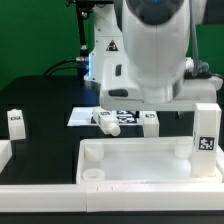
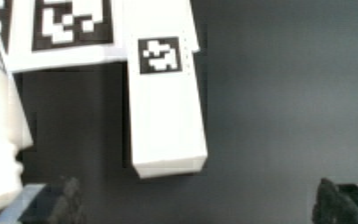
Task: Assemble desk
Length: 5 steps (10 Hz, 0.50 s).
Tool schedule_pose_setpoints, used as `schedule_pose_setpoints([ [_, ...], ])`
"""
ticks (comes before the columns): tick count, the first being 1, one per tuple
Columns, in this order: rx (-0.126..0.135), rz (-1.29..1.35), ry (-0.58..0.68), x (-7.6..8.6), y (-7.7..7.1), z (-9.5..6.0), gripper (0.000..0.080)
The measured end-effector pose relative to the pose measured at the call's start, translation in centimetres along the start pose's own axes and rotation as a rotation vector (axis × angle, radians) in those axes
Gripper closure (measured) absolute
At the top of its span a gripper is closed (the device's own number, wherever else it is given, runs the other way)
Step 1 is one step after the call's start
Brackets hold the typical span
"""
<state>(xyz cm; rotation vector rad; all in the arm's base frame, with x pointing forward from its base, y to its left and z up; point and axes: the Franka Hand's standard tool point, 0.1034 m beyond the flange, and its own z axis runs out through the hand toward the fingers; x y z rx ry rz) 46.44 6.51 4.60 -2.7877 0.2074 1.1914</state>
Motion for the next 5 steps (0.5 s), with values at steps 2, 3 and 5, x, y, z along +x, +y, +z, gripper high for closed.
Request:
schedule_pose_setpoints([
  [2, 0.000, 0.006, -0.065, 0.4, 0.3, 0.2, 0.0151],
  [3, 0.002, 0.003, -0.060, 0.4, 0.4, 0.3, 0.0151],
  [5, 0.004, 0.012, -0.085, 0.1, 1.0, 1.9, 0.0151],
])
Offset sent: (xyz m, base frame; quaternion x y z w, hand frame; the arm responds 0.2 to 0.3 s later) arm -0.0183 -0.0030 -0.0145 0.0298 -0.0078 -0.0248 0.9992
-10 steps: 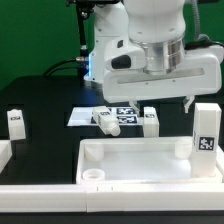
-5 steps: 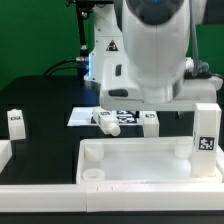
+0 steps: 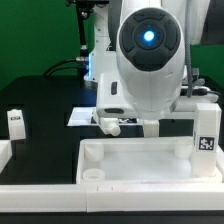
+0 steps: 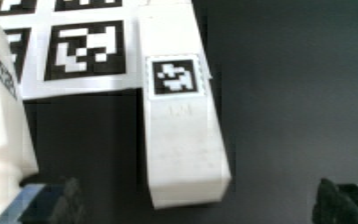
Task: Assemble desk
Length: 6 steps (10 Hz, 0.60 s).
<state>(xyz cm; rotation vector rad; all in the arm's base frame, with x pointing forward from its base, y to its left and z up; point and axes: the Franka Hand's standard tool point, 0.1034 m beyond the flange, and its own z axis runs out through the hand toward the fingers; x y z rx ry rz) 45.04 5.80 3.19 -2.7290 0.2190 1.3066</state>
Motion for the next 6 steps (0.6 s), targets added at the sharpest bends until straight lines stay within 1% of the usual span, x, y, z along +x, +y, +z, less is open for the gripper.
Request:
schedule_pose_setpoints([
  [2, 0.000, 0.016, -0.035, 0.3, 0.6, 1.6, 0.0151],
  [4, 0.001, 0.015, -0.027, 0.4, 0.6, 1.3, 0.0151],
  [5, 0.002, 0.018, -0.030, 0.4, 0.6, 1.5, 0.0151],
  [6, 0.003, 0.041, -0.043, 0.1, -0.1, 2.9, 0.0151],
])
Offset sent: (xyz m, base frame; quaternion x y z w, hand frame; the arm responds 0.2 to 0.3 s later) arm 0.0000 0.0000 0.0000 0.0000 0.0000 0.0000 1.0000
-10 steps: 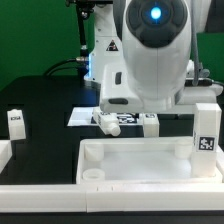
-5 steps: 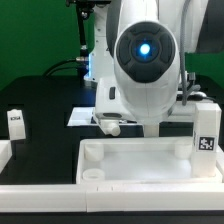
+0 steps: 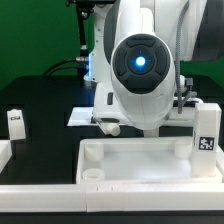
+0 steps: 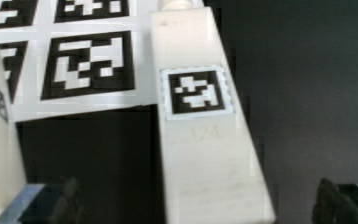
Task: Assemble desk
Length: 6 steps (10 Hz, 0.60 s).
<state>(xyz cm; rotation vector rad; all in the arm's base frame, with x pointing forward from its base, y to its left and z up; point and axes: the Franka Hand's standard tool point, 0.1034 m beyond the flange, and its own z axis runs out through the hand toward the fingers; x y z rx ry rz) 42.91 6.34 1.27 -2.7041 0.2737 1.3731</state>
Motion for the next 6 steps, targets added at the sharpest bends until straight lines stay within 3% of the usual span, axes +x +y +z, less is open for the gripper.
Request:
schedule_pose_setpoints([
  [1, -0.011, 0.014, -0.033, -0.26, -0.32, 0.93, 0.0151],
  [3, -0.012, 0.016, -0.041, -0.21, -0.36, 0.93, 0.0185],
  [4, -0.012, 0.017, -0.042, -0.21, -0.33, 0.94, 0.0334],
  [5, -0.012, 0.017, -0.042, -0.21, -0.31, 0.95, 0.0334],
  [6, -0.011, 0.017, -0.042, -0.21, -0.29, 0.92, 0.0479],
])
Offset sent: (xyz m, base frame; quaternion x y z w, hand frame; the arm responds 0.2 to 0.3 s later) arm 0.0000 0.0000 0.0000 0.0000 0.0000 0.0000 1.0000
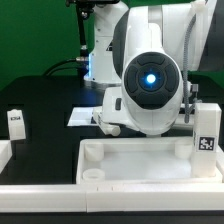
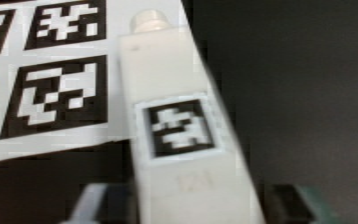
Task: Assemble desk
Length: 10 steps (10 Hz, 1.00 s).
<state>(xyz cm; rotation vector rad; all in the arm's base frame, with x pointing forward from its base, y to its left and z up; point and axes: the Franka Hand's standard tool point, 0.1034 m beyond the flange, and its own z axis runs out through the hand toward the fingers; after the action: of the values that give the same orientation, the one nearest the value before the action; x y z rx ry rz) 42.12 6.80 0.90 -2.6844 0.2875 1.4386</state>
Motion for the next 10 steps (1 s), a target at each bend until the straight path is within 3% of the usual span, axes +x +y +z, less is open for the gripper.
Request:
schedule_pose_setpoints([
  [1, 0.002, -0.001, -0.001, 0.0, 0.2, -0.2, 0.0515],
  [2, 0.012, -0.011, -0.002, -0.5, 1.0, -1.5, 0.0515],
  [4, 0.054, -0.025, 0.032, -2.9, 2.7, -7.7, 0.0515],
  [6, 0.083, -0.075, 0.212, -3.4, 3.1, -13.4, 0.0515],
  [8, 0.097, -0.073, 0.377, -3.3, 2.9, -12.7, 0.0515],
  [10, 0.113, -0.143, 0.519, -2.7, 3.3, -15.0, 0.0515],
])
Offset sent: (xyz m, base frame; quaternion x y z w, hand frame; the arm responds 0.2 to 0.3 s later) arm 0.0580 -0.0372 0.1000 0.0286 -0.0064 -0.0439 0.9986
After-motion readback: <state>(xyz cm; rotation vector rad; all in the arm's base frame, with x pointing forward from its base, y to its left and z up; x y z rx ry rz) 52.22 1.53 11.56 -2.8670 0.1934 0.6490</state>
